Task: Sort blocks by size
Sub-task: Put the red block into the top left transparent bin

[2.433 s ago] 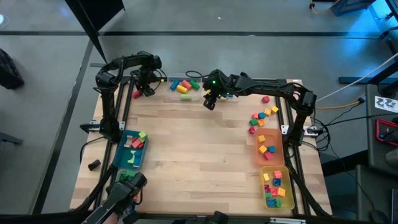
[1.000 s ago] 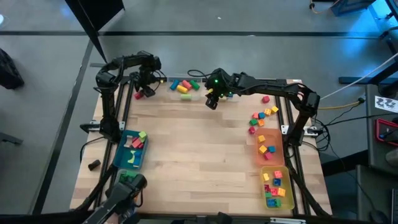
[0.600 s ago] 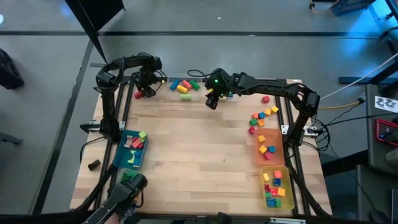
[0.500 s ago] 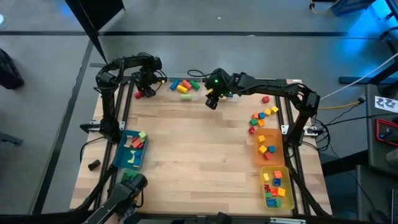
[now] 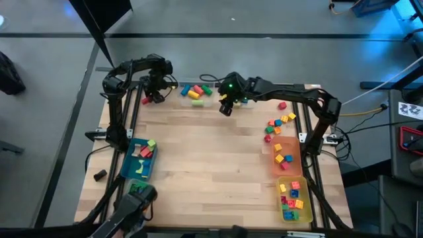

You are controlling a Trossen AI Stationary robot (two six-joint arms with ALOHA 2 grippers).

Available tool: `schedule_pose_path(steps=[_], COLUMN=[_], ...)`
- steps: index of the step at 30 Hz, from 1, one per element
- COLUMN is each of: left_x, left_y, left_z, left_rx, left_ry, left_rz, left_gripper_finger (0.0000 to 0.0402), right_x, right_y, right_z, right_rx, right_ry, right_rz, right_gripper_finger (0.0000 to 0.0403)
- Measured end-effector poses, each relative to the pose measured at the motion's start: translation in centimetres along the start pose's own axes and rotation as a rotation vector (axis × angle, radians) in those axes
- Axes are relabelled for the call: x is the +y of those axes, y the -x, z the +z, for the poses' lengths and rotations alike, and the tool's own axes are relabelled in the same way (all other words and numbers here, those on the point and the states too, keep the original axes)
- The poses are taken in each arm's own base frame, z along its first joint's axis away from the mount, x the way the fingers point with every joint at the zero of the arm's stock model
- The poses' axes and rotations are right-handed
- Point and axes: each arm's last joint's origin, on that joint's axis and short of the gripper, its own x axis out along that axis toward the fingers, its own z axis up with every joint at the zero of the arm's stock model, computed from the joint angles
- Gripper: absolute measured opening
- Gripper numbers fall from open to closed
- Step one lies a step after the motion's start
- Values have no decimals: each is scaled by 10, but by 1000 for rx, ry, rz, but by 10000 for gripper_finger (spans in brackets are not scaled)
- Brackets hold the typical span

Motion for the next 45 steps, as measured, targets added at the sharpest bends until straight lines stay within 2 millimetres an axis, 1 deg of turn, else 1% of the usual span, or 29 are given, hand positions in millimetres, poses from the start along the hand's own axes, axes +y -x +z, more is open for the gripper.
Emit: schedule_pose_path(steps=[4,7,13,18,20,24,27,29,32,36,40,45], left_x=[4,8,10,9,6,-5,-17,-25,-37,-49,-60,-74], left_y=[16,30,63,89,97,107,114,117,119,125,131,134], left_z=[0,-1,-2,1,5,18,26,30,33,43,57,65], left_rx=[-28,-51,-145,-328,-420,-595,-682,-715,-724,-792,-895,-927], left_ry=[8,15,-14,-20,-38,-104,-187,-259,-354,-409,-393,-402], left_rz=[12,21,-20,-151,-231,-365,-404,-395,-373,-327,-284,-238], left_gripper_finger=[114,114,114,114,114,114,114,114,118,120,123,157], right_x=[-2,-4,-5,-4,-4,-4,-5,-6,-12,-29,-50,-67], right_y=[10,23,59,90,102,125,137,143,147,143,132,122], right_z=[2,1,-8,-21,-27,-39,-46,-48,-50,-58,-75,-96], right_rx=[-5,11,98,198,243,330,377,390,391,410,447,502], right_ry=[0,1,11,16,20,29,32,11,-44,-132,-271,-414], right_rz=[-55,-94,-104,-95,-91,-100,-115,-122,-143,-218,-293,-345], right_gripper_finger=[161,161,161,161,161,161,161,161,161,161,161,161])
